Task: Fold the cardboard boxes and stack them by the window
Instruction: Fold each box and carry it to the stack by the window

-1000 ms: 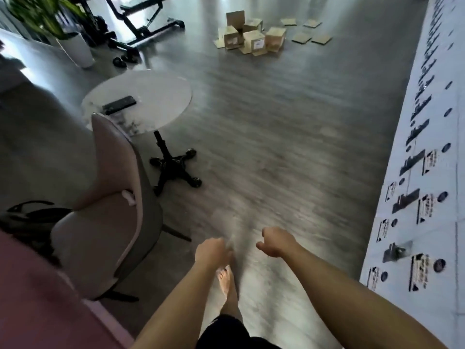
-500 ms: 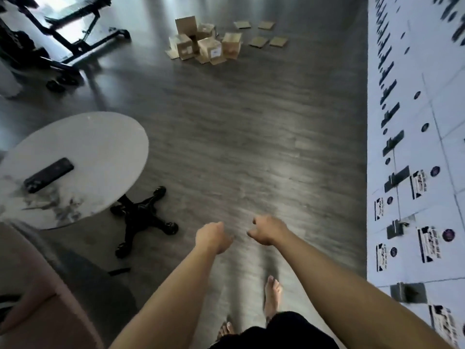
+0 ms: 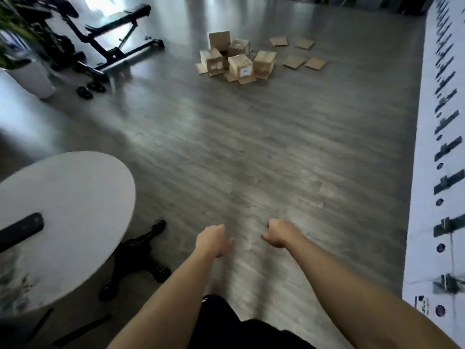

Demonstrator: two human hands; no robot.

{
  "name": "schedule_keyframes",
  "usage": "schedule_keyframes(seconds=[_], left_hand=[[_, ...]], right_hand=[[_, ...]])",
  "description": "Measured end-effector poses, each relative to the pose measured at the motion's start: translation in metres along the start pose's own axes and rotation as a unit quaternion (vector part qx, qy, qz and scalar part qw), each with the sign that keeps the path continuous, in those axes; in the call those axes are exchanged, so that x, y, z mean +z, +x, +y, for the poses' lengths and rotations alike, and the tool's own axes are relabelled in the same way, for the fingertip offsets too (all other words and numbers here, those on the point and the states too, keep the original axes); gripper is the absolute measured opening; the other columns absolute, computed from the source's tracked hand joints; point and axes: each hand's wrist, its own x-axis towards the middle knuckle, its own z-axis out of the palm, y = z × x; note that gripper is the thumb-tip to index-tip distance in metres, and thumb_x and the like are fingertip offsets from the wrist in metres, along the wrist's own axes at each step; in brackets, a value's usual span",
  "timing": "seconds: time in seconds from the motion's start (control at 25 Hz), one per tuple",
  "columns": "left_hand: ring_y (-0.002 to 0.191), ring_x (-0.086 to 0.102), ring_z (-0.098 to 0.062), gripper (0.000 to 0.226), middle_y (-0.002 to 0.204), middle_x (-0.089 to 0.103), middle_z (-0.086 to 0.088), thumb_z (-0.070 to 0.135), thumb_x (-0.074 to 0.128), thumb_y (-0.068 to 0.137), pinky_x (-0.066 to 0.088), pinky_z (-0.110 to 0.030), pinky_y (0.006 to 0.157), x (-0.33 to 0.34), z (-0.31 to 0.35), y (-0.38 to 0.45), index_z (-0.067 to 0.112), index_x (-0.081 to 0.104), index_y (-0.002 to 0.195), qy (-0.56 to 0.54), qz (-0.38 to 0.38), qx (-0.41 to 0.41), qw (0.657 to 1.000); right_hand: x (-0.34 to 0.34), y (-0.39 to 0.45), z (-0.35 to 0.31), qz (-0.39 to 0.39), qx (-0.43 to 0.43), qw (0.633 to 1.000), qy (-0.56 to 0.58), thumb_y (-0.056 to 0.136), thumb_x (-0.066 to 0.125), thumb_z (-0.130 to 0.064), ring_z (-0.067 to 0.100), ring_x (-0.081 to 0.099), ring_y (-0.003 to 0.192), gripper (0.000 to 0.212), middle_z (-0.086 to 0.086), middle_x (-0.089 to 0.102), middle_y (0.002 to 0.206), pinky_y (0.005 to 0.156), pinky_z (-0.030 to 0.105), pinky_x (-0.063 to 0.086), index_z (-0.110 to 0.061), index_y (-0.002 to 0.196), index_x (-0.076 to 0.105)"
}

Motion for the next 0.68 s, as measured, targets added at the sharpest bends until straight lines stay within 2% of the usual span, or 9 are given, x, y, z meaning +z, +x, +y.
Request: schedule_keyframes(seconds=[0.12, 0.32, 0.52, 0.68], left_hand=[[0.116, 0.060, -0.031, 0.047, 0.124, 0.065, -0.012, 0.048, 0.054, 0.092, 0.051, -0.037, 0.093, -0.033, 0.002, 0.064, 0.012, 0.063, 0.120, 0.002, -0.008, -0.015, 1.000], [0.107, 0.064, -0.029, 0.035, 0.117, 0.068, -0.008, 0.037, 0.051, 0.091, 0.052, -0.034, 0.086, -0.120, 0.022, 0.198, 0.016, 0.067, 0.114, 0.030, -0.020, 0.021, 0.999], [0.113, 0.061, -0.031, 0.039, 0.123, 0.065, -0.011, 0.043, 0.052, 0.093, 0.052, -0.038, 0.092, -0.224, 0.074, 0.334, 0.015, 0.063, 0.118, 0.073, -0.007, 0.067, 0.995], [0.118, 0.059, -0.031, 0.042, 0.128, 0.063, -0.010, 0.045, 0.053, 0.095, 0.050, -0.037, 0.096, -0.267, 0.133, 0.422, 0.015, 0.061, 0.123, 0.095, -0.014, 0.095, 0.991]], right_hand=[[-0.041, 0.069, -0.005, -0.006, -0.011, 1.000, 0.007, 0.094, 0.049, -0.050, 0.032, 0.060, 0.114, 0.050, 0.013, 0.061, 0.130, 0.093, 0.040, 0.051, -0.015, 0.129, 0.057], [-0.125, 0.183, -0.005, -0.005, 0.018, 0.999, 0.035, 0.095, 0.052, -0.050, 0.033, 0.058, 0.120, 0.052, 0.014, 0.057, 0.136, 0.092, 0.038, 0.048, -0.015, 0.134, 0.055], [-0.221, 0.280, 0.010, 0.021, 0.048, 0.995, 0.081, 0.093, 0.052, -0.050, 0.034, 0.059, 0.119, 0.052, 0.015, 0.060, 0.132, 0.094, 0.038, 0.050, -0.013, 0.130, 0.057], [-0.273, 0.356, 0.044, 0.005, 0.069, 0.994, 0.089, 0.094, 0.053, -0.048, 0.033, 0.060, 0.116, 0.048, 0.015, 0.062, 0.129, 0.090, 0.037, 0.049, -0.012, 0.126, 0.060]])
